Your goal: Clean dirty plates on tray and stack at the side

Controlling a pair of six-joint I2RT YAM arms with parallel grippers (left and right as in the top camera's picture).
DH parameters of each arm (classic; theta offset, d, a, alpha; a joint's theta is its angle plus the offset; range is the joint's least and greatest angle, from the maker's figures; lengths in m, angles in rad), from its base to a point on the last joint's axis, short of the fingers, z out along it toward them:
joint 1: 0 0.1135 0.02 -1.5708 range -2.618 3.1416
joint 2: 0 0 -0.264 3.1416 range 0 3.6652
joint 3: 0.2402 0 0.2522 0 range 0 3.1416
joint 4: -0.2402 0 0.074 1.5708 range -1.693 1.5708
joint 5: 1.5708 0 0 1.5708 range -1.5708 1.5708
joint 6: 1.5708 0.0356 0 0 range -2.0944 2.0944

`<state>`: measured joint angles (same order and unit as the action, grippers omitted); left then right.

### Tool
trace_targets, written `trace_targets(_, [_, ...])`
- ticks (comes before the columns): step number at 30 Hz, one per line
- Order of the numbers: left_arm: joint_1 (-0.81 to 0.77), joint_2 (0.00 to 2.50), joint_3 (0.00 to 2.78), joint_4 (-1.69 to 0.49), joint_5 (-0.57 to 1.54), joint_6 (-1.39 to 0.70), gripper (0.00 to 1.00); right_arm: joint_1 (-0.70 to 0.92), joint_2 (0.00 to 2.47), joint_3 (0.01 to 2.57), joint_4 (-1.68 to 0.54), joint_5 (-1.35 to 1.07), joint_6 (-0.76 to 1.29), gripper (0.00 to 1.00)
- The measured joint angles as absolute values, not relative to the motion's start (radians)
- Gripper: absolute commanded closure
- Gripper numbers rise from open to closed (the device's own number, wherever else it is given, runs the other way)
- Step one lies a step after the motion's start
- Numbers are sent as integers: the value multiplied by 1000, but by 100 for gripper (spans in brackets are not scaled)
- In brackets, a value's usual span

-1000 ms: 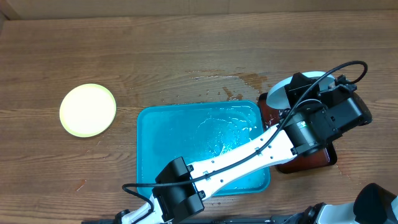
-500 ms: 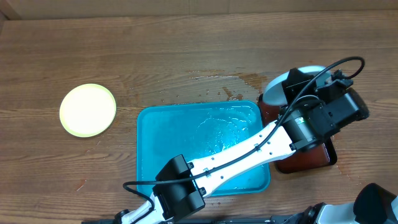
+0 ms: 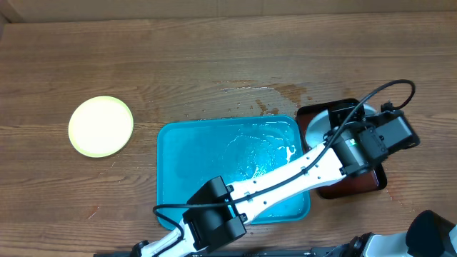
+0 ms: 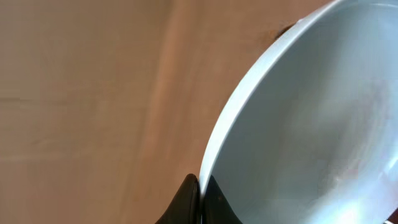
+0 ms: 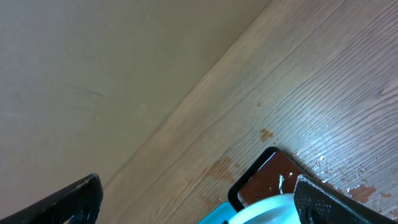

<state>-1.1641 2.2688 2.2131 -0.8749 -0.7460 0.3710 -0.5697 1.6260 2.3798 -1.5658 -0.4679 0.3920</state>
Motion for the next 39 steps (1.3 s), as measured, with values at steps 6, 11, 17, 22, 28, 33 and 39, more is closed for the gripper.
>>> trace_targets(6, [-1163, 2278, 2213, -738, -905, 289, 96, -570, 1626, 2380, -1566, -468, 392, 0])
trace_targets(11, [-1145, 2278, 2222, -831, -855, 328, 96, -569, 1626, 2381, -1567, -468, 392, 0])
trace_targets(17, [-1139, 2278, 2221, -761, -918, 256, 96, -569, 1626, 2381, -1567, -468, 392, 0])
trace_targets(22, [-1138, 2277, 2226, -811, -884, 321, 96, -570, 1626, 2381, -1567, -468, 392, 0])
trace_targets(28, [-1142, 2277, 2226, -751, -835, 250, 96, -569, 1626, 2381, -1567, -468, 392, 0])
trace_targets(33, [-1137, 2251, 2226, -765, -917, 286, 96, -570, 1626, 2381, -1567, -468, 392, 0])
trace_targets(39, [-1131, 2231, 2227, -836, -667, 265, 96, -569, 1626, 2381, -1567, -468, 392, 0])
